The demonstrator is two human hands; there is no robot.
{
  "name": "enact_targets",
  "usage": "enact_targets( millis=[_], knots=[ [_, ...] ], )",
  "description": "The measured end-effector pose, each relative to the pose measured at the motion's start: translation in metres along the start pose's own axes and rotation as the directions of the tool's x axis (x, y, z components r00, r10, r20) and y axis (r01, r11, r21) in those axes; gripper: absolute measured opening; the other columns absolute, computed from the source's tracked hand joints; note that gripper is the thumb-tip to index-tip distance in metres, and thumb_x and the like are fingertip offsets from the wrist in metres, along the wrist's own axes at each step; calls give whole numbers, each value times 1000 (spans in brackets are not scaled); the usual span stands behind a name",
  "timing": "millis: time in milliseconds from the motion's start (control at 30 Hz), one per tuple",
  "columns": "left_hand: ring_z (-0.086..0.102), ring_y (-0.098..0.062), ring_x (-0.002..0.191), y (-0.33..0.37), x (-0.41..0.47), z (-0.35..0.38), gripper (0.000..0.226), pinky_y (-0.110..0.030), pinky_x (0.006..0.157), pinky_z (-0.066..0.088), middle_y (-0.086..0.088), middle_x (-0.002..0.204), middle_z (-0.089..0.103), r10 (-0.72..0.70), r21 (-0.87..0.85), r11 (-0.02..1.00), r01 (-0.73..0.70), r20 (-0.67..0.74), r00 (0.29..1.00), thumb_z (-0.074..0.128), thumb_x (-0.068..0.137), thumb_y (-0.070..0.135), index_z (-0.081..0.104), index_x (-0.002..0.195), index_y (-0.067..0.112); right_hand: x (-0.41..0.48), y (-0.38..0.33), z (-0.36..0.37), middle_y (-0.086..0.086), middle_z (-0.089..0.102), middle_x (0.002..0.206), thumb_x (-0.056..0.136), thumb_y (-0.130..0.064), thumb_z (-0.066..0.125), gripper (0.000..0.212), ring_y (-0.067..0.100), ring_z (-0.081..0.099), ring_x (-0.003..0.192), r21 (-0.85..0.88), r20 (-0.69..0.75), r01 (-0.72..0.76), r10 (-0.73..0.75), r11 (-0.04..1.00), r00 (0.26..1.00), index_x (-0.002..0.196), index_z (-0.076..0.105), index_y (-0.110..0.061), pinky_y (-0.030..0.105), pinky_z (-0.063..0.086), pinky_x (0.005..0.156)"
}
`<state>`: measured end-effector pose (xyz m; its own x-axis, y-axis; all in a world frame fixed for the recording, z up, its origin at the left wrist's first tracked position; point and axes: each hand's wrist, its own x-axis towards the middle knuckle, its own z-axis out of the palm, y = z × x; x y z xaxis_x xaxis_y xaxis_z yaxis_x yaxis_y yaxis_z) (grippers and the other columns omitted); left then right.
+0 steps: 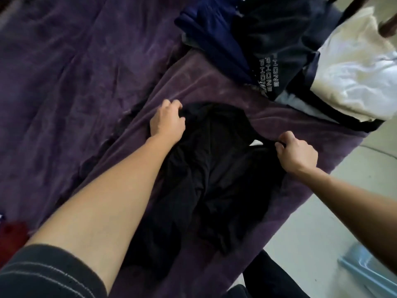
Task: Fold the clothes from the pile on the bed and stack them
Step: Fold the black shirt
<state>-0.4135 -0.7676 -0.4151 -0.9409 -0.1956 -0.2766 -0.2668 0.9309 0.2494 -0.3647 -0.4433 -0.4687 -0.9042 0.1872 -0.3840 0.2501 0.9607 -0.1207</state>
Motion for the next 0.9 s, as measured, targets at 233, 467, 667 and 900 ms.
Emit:
enact_targets(
  millis=[233, 467, 667, 900],
  knots=[
    [57, -28, 101, -105, -134, 23, 22, -34, 71, 40, -4, 106, 57, -247, -12, 968, 252, 157, 956, 61, 88, 26, 60, 109, 19, -37, -95, 5, 8, 57, 117, 87, -26, 59, 39, 32, 51, 110, 18, 28, 464, -465, 886, 885, 125, 54, -18, 43, 46, 81],
    [51, -26, 110, -185, -275, 82, 47, -38, 86, 45, -4, 120, 52, -524, 65, 842, 535, 334, 784, 60, 87, 47, 54, 125, 20, -59, -197, 53, 7, 54, 128, 86, -18, 56, 37, 28, 46, 121, 3, 134, 816, -809, 578, 573, 123, 57, -15, 42, 52, 82],
    [47, -26, 118, -218, -296, 126, 41, -41, 92, 39, -4, 131, 50, -517, 43, 841, 539, 353, 780, 56, 91, 44, 60, 122, 18, -31, -288, 91, 12, 34, 149, 82, -14, 60, 66, 31, 32, 135, -290, 351, 838, -764, 461, 542, 143, 38, -25, 44, 44, 89],
    [61, -39, 89, -250, -280, 102, 26, -39, 67, 44, -14, 86, 68, -562, -226, 780, 584, 159, 812, 54, 93, 36, 64, 81, 15, -2, -313, 65, 19, 65, 110, 89, -19, 49, 24, 40, 60, 101, -202, 89, 611, -607, 765, 789, 107, 64, -14, 40, 47, 82]
  ],
)
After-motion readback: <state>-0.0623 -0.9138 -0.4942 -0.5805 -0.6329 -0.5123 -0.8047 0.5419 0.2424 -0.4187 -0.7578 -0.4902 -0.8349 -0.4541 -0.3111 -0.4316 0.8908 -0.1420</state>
